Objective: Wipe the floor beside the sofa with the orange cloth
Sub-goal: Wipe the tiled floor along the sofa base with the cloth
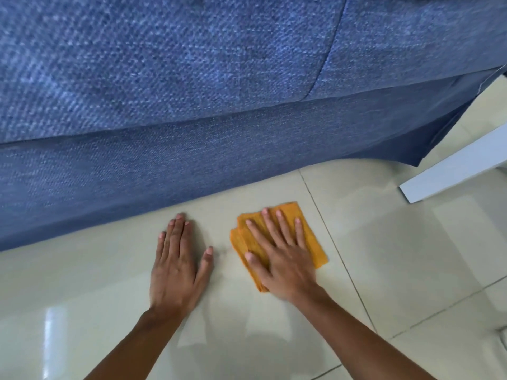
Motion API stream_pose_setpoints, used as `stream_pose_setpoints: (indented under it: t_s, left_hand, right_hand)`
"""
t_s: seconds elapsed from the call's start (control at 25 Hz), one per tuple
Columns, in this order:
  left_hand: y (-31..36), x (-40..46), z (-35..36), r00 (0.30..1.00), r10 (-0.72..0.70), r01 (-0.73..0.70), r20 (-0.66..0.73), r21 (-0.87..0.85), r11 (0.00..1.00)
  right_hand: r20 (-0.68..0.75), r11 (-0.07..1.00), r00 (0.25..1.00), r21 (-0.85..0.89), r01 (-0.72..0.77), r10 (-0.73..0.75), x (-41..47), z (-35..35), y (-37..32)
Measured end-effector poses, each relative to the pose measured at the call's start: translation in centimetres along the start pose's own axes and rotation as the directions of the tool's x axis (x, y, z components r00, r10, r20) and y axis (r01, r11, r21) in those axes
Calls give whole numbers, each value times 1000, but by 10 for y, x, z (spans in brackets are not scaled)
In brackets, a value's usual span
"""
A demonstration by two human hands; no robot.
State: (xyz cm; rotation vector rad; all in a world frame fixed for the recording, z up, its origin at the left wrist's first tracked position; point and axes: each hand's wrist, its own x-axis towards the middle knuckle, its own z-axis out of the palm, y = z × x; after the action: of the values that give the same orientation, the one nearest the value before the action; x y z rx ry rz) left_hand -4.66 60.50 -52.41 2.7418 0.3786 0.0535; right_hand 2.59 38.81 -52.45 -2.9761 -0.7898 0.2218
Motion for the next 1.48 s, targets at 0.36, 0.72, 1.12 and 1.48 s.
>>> stream_pose_setpoints:
  t_s: [0.36, 0.72, 1.12, 1.48]
  left_hand:
    - [-94, -61, -52, 974, -228, 228, -13, 7, 974]
    - [-153, -105, -77, 899, -422, 423, -113, -18, 906]
    - [-203, -132, -83, 876, -473, 476, -91, 19, 879]
    - [-206, -132, -87, 881, -459, 458, -116, -36, 888]
  right_hand:
    - [26, 985, 985, 7, -172, 172, 58, -3, -34]
    - [-31, 999, 999, -28, 26, -27, -33, 17, -81]
    - [5, 993, 993, 26, 118, -119, 25, 17, -210]
    - [-21, 1000, 1000, -18, 9, -9, 19, 18, -181]
